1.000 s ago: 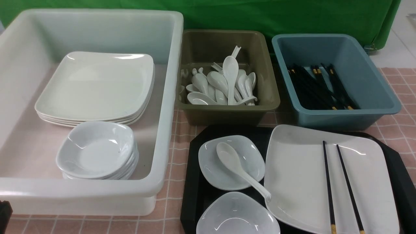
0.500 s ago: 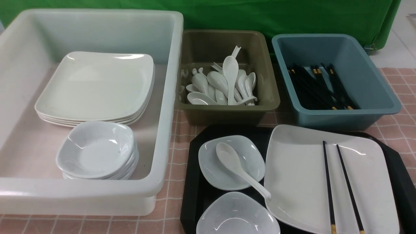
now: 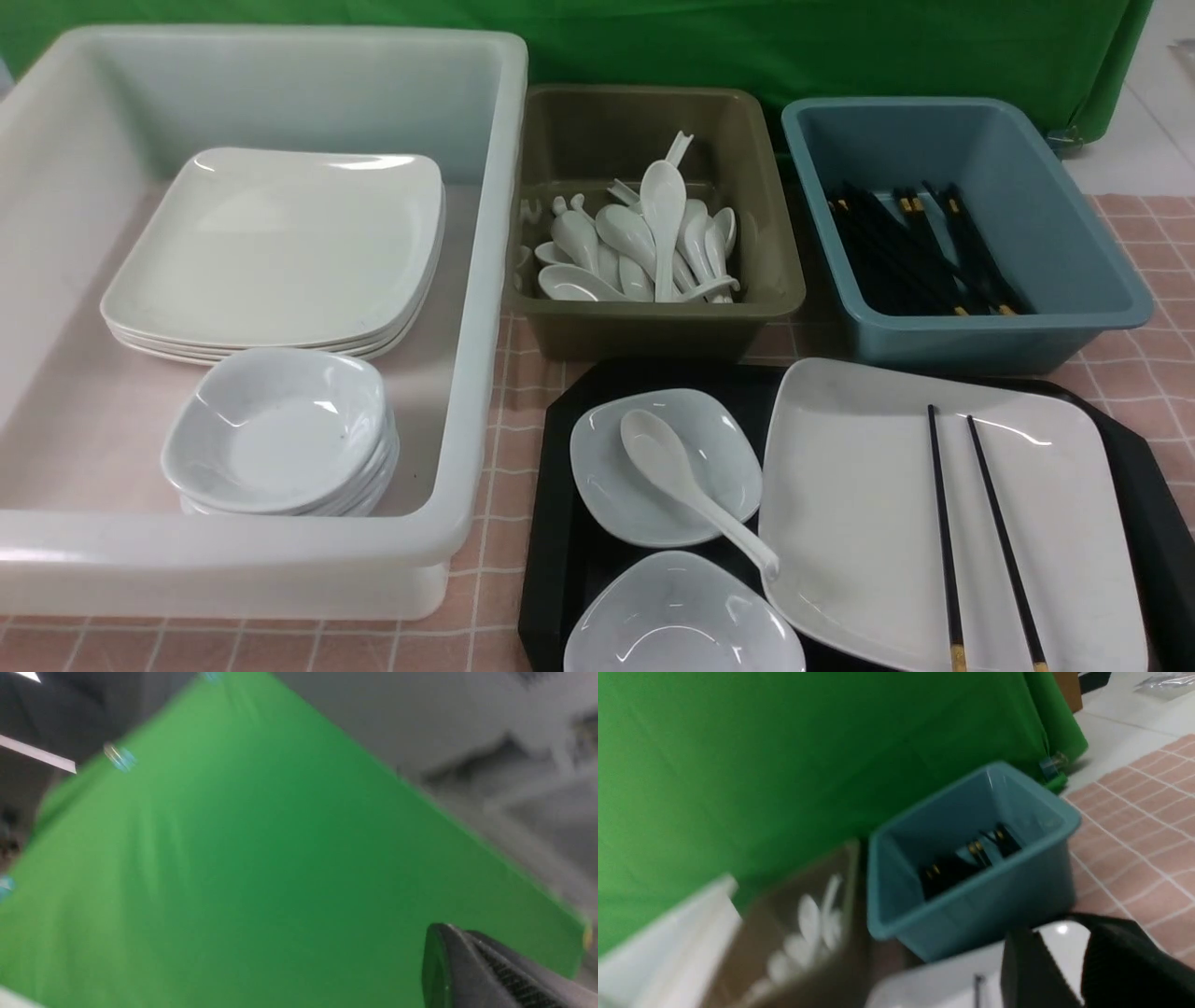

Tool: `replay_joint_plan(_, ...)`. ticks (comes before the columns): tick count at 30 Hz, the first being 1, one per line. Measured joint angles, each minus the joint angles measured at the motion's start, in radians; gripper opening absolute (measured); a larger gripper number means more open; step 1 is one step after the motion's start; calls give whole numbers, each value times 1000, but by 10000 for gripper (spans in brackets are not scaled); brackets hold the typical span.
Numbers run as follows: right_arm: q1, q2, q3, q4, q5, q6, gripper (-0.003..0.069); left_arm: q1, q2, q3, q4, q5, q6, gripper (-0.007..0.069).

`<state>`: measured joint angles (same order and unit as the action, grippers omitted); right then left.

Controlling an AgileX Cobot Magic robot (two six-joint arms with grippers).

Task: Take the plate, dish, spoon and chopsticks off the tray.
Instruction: Use the right arm to grab a pair of chopsticks from the plate

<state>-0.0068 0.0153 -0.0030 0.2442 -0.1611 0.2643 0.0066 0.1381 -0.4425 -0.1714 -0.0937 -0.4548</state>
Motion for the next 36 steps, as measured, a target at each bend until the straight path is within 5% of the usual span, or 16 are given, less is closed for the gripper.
replay_joint_plan(5,0,0,0,15,-107,104,241,0,276,-310,-13,484,112,5)
replay_joint_plan(8,5,0,-5,15,-94,121,229,0,381,-381,-58,622,229,5)
replay_joint_plan(12,74,67,-207,13,256,28,78,0,661,-461,-181,906,455,5)
replay_joint_plan(21,226,684,-704,-89,982,-158,30,-59,1002,-538,-230,1053,616,-8)
replay_joint_plan(24,230,828,-783,-141,1068,-187,30,-138,1020,-580,-230,1053,623,-11)
replay_joint_plan(27,230,1050,-901,-182,1142,-197,39,-333,1042,-648,-220,1052,629,-11)
replay_joint_plan(30,230,1200,-967,-182,1170,-197,125,-485,1079,-680,-212,1053,630,-11)
replay_joint_plan(36,230,1458,-1072,-182,1166,-193,593,-748,1215,-719,-164,1030,619,-11)
